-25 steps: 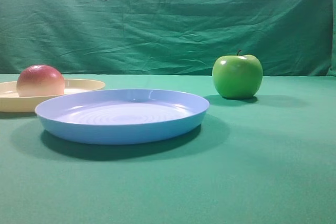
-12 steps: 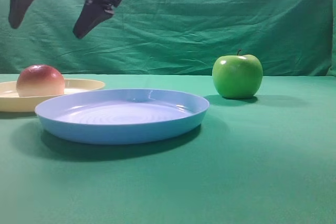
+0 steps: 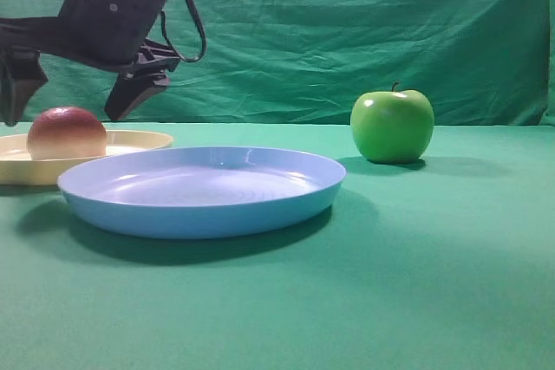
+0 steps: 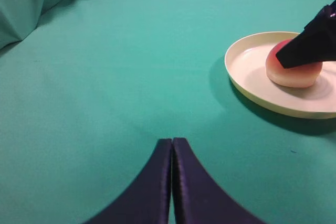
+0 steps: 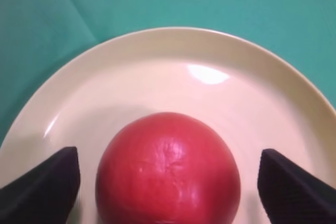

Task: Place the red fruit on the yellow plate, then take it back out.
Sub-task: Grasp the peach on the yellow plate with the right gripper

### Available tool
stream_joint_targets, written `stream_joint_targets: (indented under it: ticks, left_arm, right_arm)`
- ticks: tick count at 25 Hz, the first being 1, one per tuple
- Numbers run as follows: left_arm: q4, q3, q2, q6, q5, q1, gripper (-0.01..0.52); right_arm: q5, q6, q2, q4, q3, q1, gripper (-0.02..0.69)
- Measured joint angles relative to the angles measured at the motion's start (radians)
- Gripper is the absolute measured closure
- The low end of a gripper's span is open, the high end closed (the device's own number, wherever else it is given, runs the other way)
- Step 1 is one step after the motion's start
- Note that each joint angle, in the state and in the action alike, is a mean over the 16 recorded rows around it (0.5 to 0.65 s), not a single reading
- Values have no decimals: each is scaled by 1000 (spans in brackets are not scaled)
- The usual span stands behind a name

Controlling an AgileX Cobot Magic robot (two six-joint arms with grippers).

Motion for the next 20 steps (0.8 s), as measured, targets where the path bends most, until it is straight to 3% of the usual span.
stream_joint_targets:
  ticks: [10, 20]
  left_arm:
    - [0, 0, 0, 0, 0, 0, 514]
    - [0, 0, 0, 0, 0, 0, 514]
  right_arm:
    - [110, 16, -67, -51, -4, -5, 425]
    - [348, 108, -299, -146, -2, -41, 466]
